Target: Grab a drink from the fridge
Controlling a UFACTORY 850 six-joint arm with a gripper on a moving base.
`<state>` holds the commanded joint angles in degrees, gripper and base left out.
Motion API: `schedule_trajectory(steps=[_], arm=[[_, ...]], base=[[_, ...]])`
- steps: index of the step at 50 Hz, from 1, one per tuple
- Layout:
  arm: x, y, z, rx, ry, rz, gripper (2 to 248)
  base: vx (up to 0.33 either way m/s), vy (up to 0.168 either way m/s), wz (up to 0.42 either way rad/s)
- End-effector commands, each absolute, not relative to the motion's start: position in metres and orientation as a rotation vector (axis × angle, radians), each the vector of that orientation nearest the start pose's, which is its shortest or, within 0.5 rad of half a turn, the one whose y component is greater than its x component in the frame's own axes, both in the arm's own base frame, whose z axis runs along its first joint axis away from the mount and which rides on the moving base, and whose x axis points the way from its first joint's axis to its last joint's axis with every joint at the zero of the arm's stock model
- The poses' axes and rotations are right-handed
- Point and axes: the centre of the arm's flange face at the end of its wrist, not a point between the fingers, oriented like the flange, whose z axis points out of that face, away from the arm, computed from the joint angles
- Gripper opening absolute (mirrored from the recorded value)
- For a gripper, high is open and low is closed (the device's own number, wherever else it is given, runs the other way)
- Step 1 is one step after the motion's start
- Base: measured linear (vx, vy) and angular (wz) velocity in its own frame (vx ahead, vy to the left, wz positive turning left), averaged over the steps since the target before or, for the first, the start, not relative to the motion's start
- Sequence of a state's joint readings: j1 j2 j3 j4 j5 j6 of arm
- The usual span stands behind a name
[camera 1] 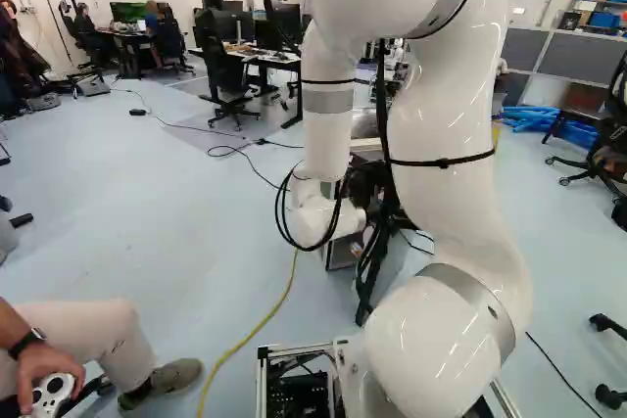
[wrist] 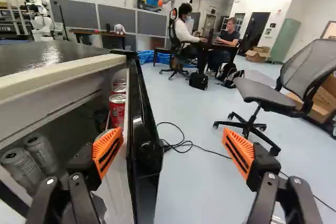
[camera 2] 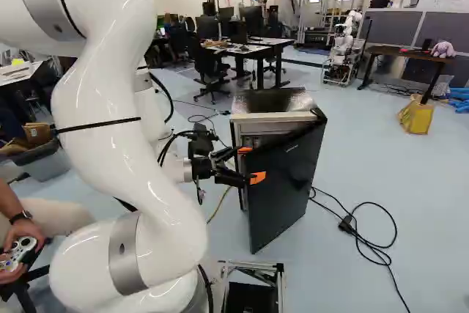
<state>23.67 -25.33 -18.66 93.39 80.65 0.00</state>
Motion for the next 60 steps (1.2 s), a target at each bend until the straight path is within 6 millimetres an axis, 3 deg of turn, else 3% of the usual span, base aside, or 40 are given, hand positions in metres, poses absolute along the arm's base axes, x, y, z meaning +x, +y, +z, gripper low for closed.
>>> schedule_trajectory(steps=[33, 60], arm=[[0.262, -0.015, 0.263, 1.436, -1.167, 1.118, 247], [0.268, -0.057, 0.267, 1.224, -1.34, 0.971, 247]], base=[[0.0, 0.0, 0.0], [0.0, 0.0, 0.0]])
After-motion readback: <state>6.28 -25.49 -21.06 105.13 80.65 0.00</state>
